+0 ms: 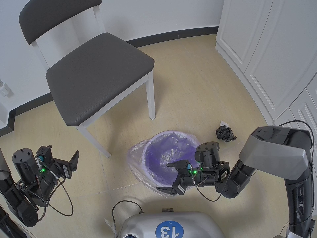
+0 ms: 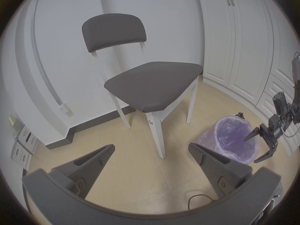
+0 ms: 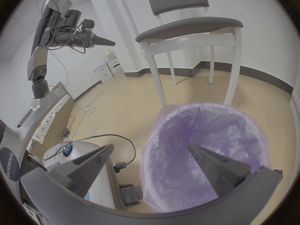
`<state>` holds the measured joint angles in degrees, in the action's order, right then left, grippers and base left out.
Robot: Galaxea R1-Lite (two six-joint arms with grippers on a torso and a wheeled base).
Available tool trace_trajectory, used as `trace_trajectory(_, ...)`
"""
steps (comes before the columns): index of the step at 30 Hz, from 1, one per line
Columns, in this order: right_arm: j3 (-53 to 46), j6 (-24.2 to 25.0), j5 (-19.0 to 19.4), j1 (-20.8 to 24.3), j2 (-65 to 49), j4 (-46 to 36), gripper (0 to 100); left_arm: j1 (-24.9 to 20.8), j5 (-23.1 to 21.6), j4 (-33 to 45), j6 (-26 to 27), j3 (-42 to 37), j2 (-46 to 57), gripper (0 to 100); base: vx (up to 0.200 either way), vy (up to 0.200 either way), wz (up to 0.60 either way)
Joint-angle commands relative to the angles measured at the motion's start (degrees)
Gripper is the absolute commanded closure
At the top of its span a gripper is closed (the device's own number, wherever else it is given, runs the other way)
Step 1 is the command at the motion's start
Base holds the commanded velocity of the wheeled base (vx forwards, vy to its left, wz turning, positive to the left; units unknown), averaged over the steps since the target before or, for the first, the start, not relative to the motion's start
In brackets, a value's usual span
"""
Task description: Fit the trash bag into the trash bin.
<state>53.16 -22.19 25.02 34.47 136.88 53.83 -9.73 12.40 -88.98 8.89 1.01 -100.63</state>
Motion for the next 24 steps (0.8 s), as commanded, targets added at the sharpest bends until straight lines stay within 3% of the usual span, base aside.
trace_trajectory(1,-4.6,-0.4,-0.1,-1.7,-2.7,3.3,0,-2.0,-0.1,-1.0,2.8,-1.0,0.7,0,0.000,0.000,0.00)
trace_trajectory(6,-8.1,0.7,-1.8,-5.6,-6.0,8.8,0,-6.1,-0.2,-1.0,3.2,-1.0,0.0,0,0.000,0.000,0.00)
trace_trajectory(9,-8.5,6.7,-9.0,-7.9,-11.0,8.6,0,-8.6,-0.3,-1.0,3.1,-1.0,-0.8,0,0.000,0.000,0.00)
trace_trajectory(11,-8.5,8.4,-10.7,-8.2,-12.1,8.4,0,-9.1,-0.4,-1.0,3.1,-1.0,-0.8,0,0.000,0.000,0.00)
trace_trajectory(12,-8.5,11.6,-14.4,-9.5,-15.2,8.0,0,-10.5,-0.4,-1.0,3.1,-1.0,-0.5,0,0.000,0.000,0.00)
trace_trajectory(18,-11.1,12.5,-24.8,-13.7,-21.4,5.3,0,-12.6,-3.2,-1.0,3.2,0.9,0.9,0,0.000,0.000,0.00)
trace_trajectory(20,-13.0,12.4,-26.7,-15.9,-23.5,4.5,0,-12.2,-4.6,-0.8,3.9,2.8,1.0,0,0.000,0.000,0.00)
trace_trajectory(24,-17.8,12.2,-26.7,-19.5,-29.1,5.6,0,-10.5,-6.9,-0.4,7.3,5.3,1.5,0,0.000,0.000,0.00)
